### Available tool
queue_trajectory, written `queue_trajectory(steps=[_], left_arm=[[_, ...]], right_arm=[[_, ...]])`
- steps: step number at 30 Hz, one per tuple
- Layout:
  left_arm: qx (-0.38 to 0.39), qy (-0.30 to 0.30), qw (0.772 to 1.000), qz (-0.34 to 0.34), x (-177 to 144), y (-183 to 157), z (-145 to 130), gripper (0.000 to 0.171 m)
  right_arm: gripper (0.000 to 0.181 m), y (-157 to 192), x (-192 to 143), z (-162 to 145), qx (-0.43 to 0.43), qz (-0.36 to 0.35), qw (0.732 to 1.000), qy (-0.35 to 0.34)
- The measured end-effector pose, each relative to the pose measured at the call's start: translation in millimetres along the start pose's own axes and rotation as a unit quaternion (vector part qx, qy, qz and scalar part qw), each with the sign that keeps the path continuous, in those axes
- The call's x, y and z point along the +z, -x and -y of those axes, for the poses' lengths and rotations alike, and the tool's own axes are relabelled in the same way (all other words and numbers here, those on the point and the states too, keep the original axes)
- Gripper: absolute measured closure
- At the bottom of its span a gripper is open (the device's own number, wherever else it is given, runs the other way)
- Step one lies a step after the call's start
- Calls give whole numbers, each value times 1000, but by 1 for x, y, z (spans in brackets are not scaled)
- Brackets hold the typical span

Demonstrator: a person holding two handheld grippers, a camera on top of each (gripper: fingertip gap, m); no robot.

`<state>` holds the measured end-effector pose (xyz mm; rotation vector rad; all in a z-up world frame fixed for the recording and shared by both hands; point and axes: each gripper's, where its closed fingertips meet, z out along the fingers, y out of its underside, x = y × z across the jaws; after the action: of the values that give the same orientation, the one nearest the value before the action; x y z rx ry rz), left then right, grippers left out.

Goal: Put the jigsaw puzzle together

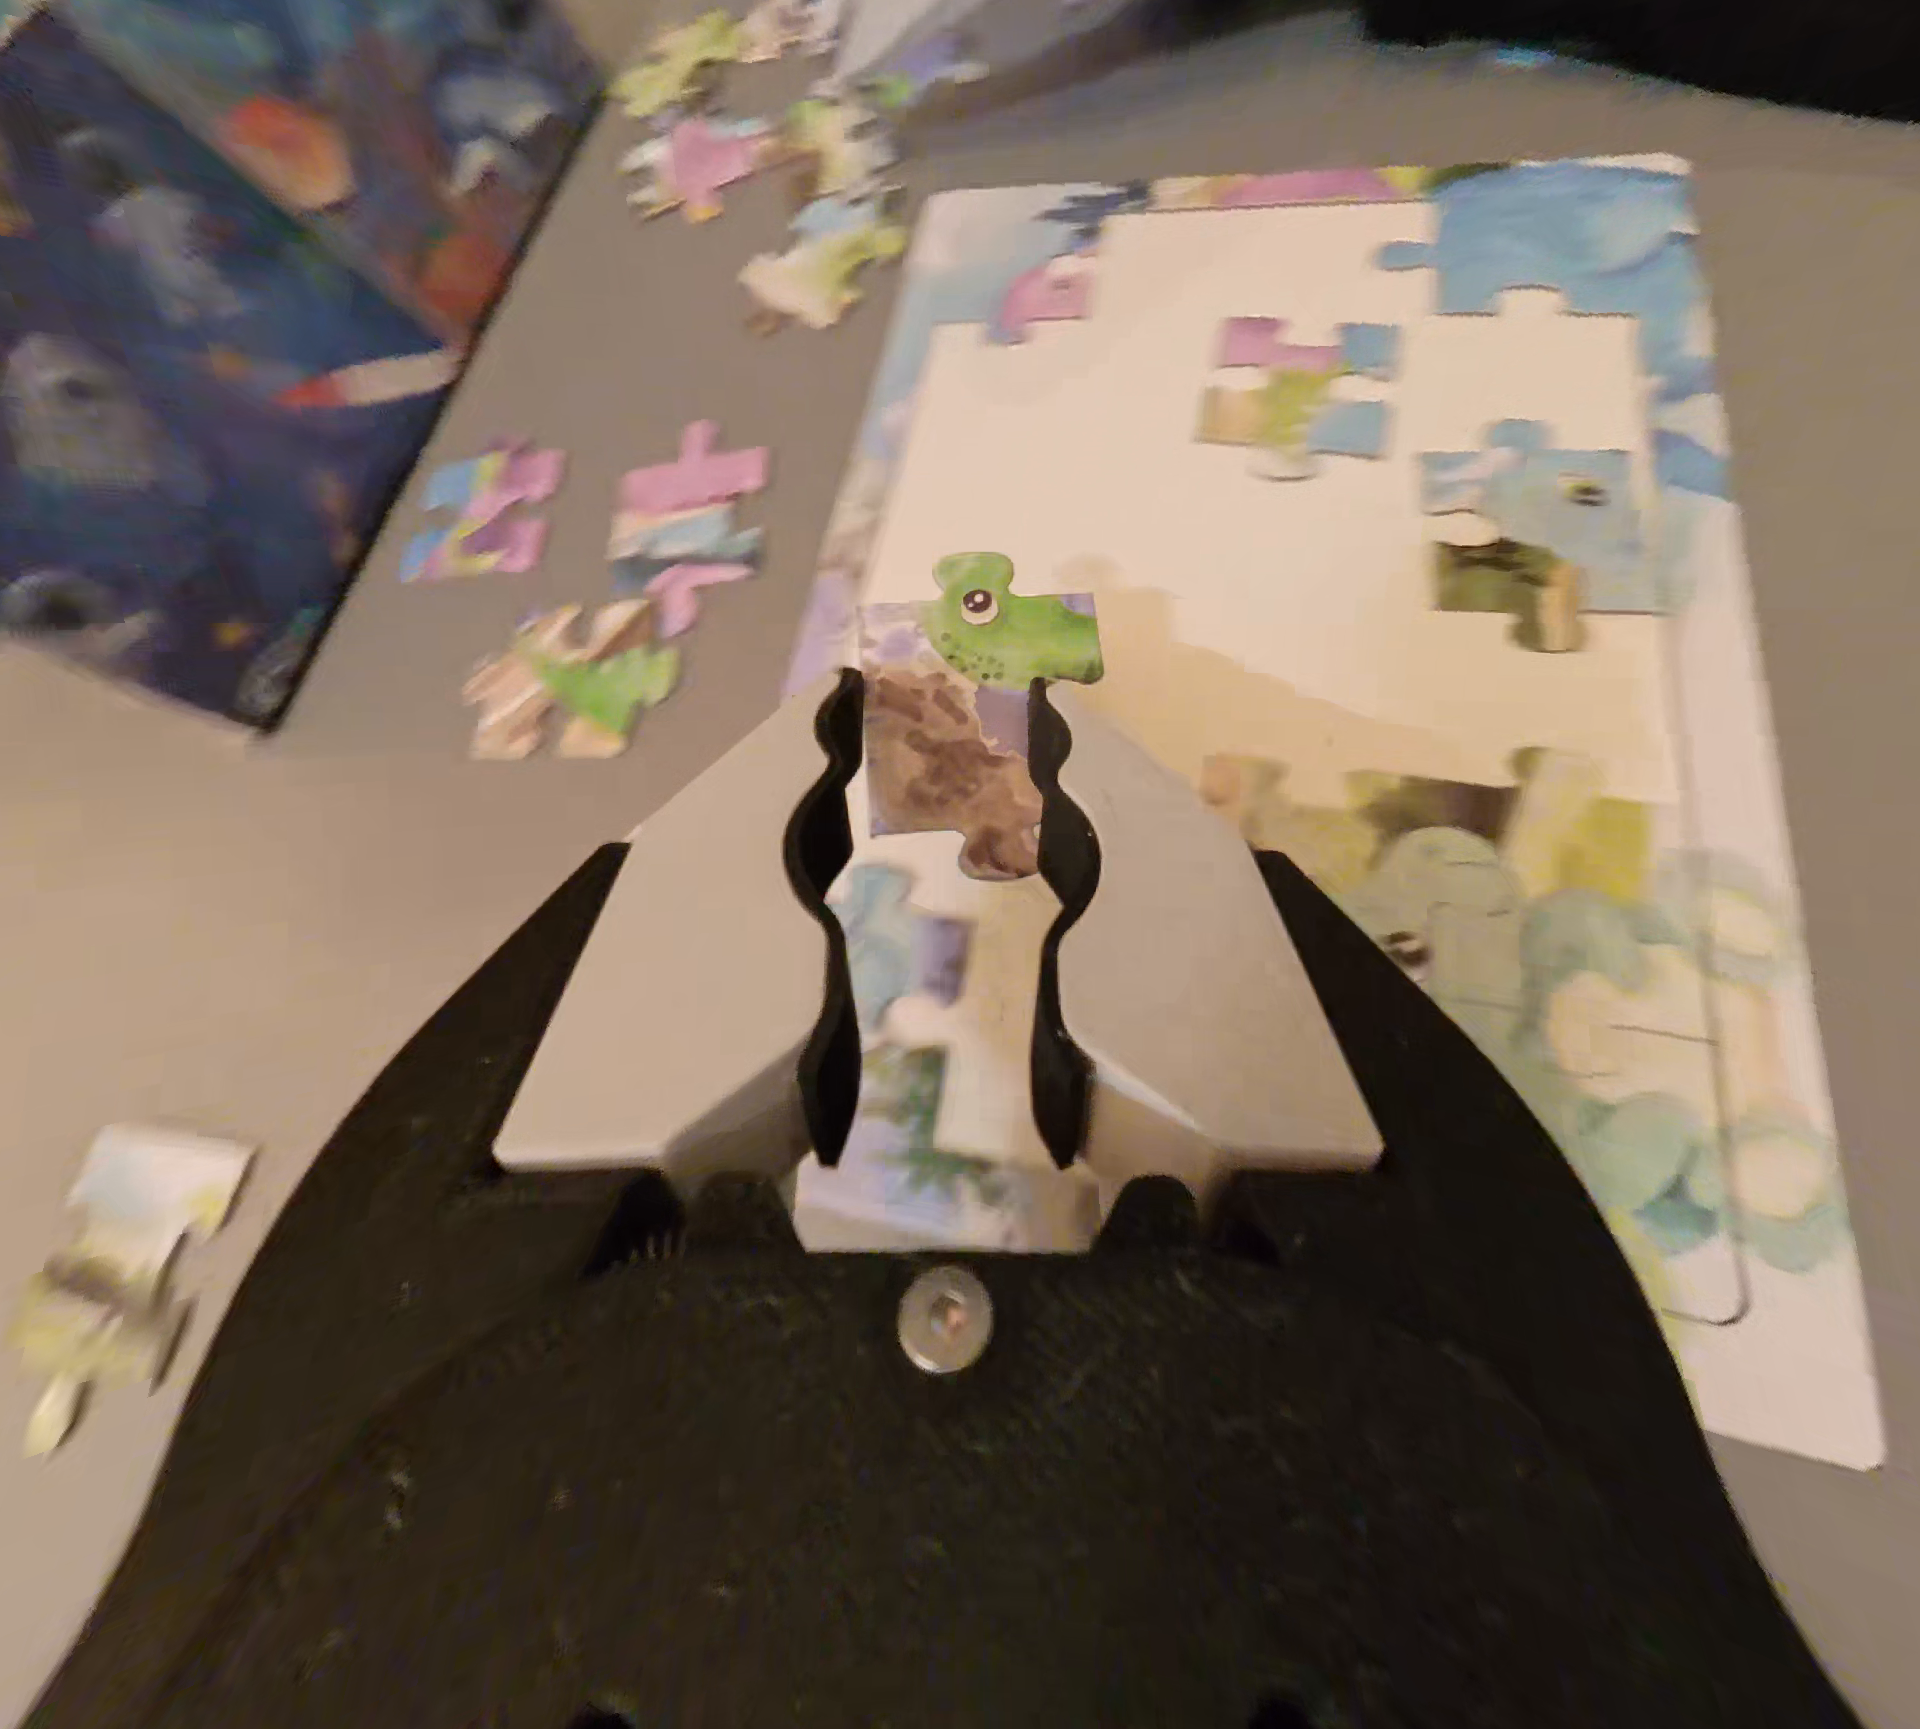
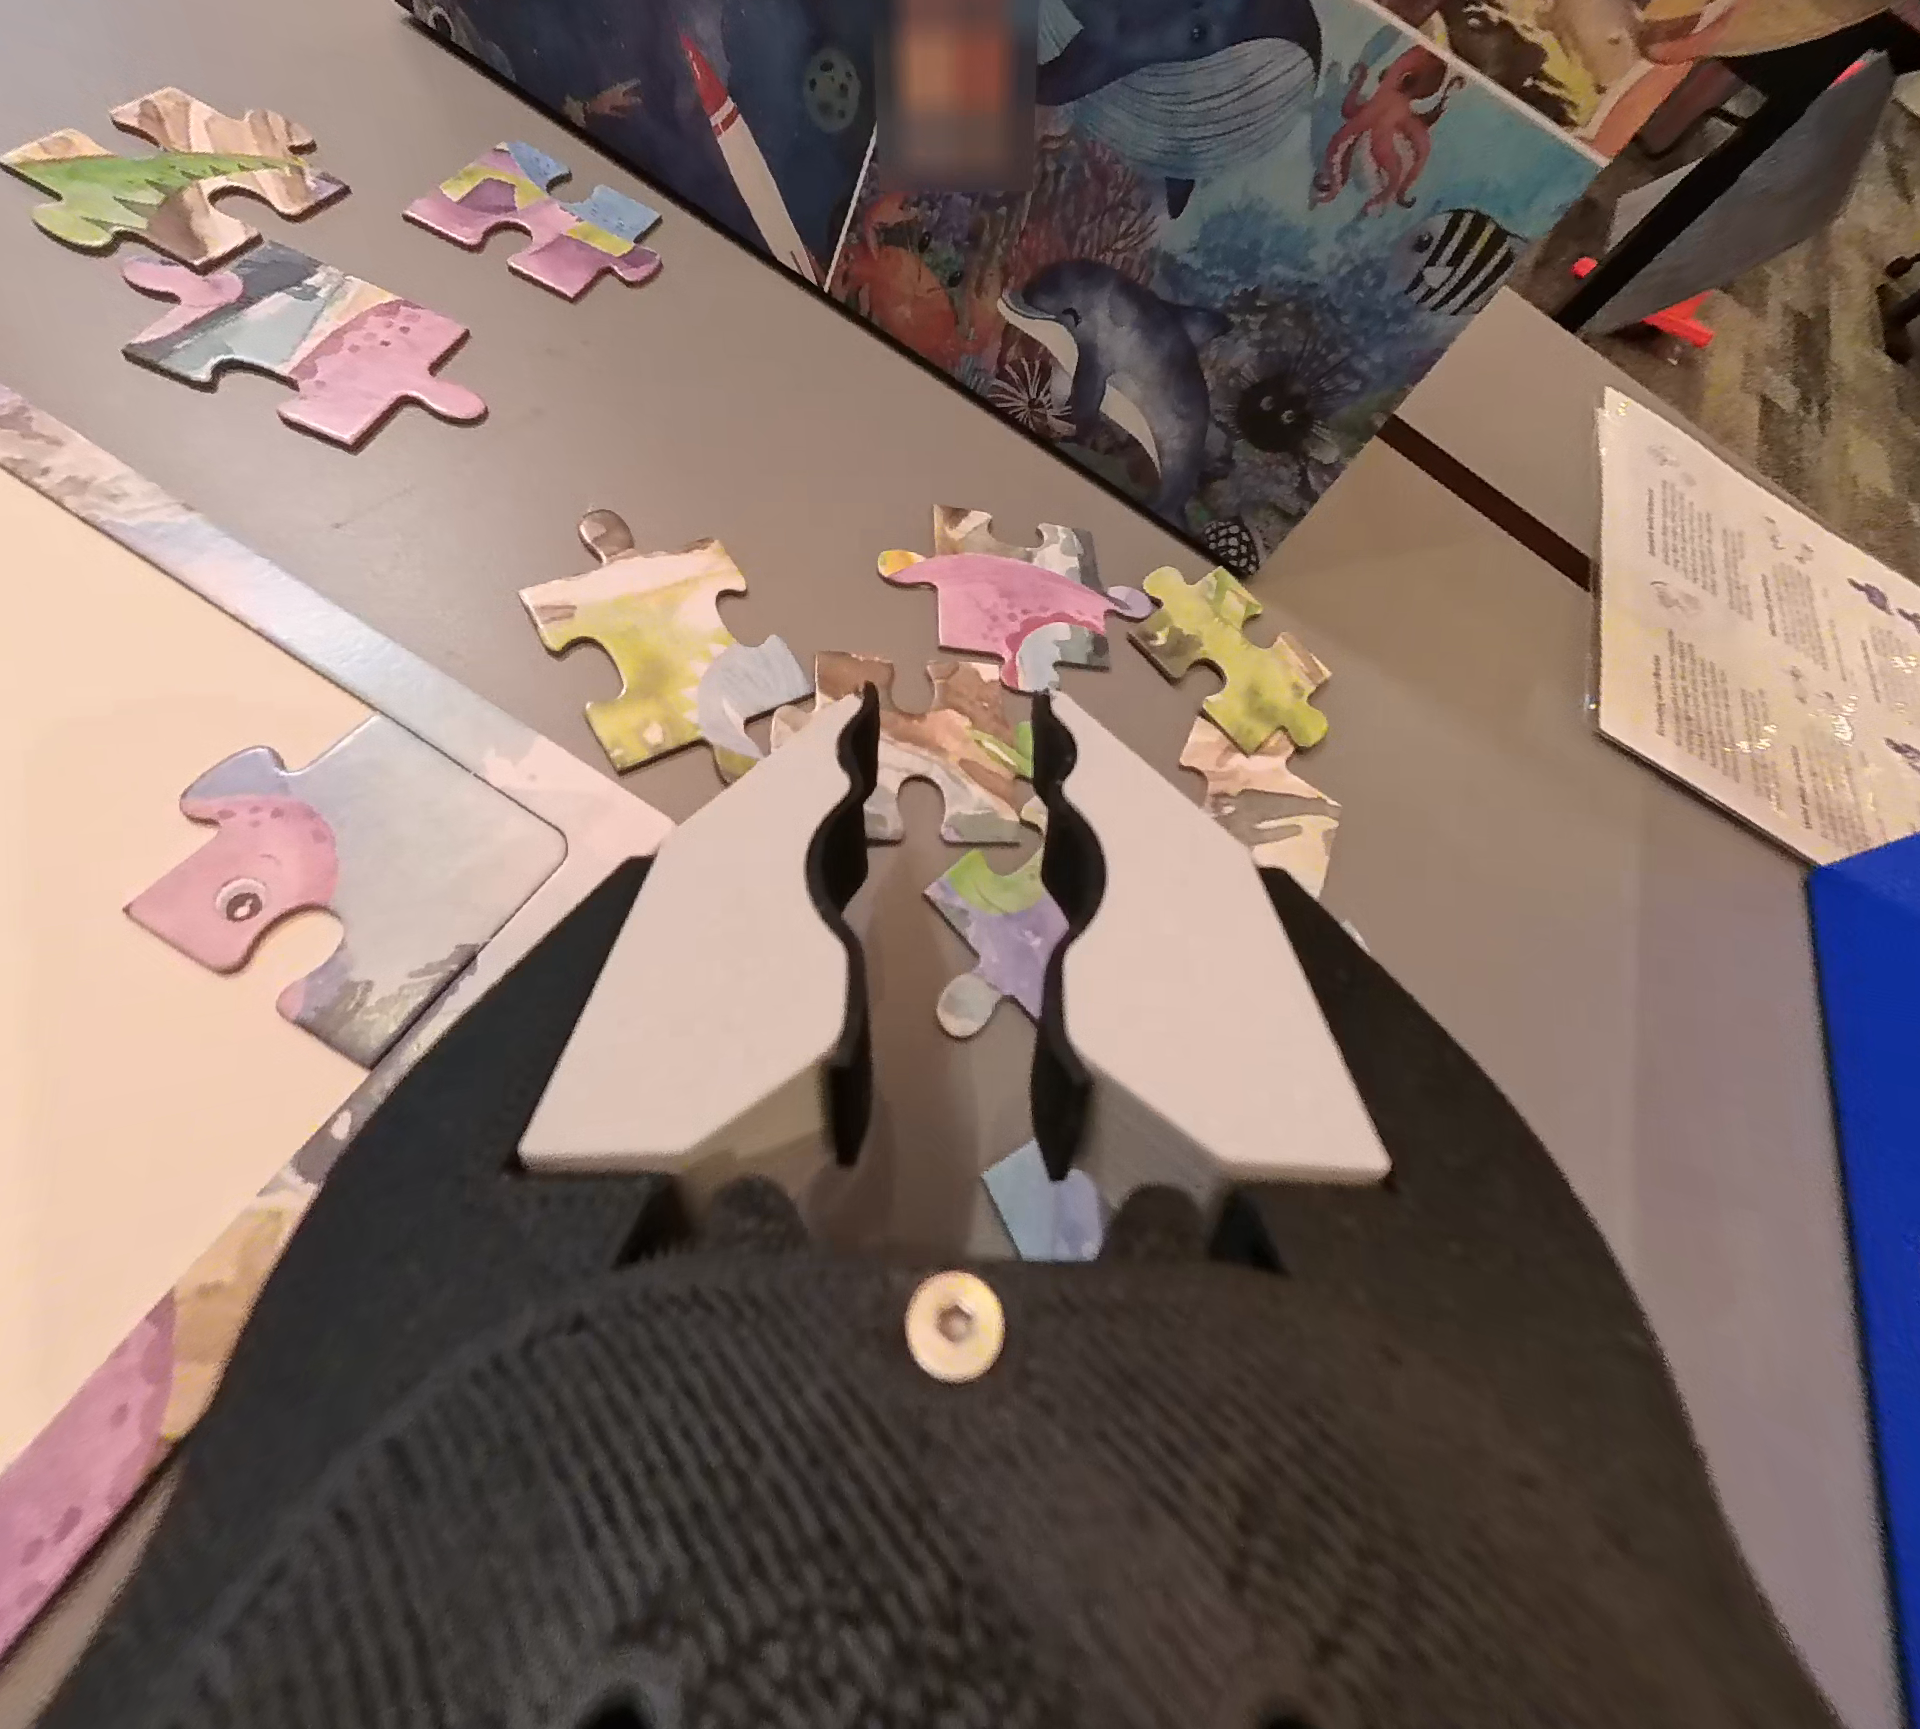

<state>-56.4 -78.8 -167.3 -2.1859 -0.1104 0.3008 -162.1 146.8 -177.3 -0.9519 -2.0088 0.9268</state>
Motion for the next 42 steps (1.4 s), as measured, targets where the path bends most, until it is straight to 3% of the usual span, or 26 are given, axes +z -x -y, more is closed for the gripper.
queue_trajectory(steps=[3, 7, 12, 14, 18, 21, 28, 32, 36, 39, 42], left_arm=[[43, 35, 998, -38, 20, -28, -3, 142], [62, 51, 996, -48, 27, -32, -5, 142], [36, 50, 997, -43, 27, -16, -12, 141], [32, 47, 997, -43, 27, -13, -15, 133], [-2, -1, 1000, -27, 8, 0, -5, 129], [-31, -32, 999, 10, -11, 21, 0, 131], [-100, -27, 990, 96, -24, 65, -19, 150], [-133, -35, 986, 97, -25, 71, -22, 154], [-161, -42, 983, 77, -20, 69, -26, 157], [-171, -31, 983, 61, -14, 65, -31, 158], [-166, -17, 984, 59, -10, 62, -34, 159]], right_arm=[[153, 1, 1, 0, -4, -1, 1000, 2], [153, 1, 1, -1, -4, 1, 1000, 4], [154, 3, 2, 0, -9, 4, 1000, 4], [154, 4, 2, 0, -11, 4, 1000, 4], [154, 3, 0, 1, -6, 5, 1000, -3], [153, 3, -1, 3, 1, 9, 1000, -10], [150, 17, -11, 25, -31, 23, 998, -55], [149, 53, -26, 59, -34, 95, 987, -125], [143, 122, -43, 88, -67, 223, 959, -165], [139, 186, -42, 76, -136, 322, 931, -105], [137, 220, -29, 56, -219, 343, 912, -44]])
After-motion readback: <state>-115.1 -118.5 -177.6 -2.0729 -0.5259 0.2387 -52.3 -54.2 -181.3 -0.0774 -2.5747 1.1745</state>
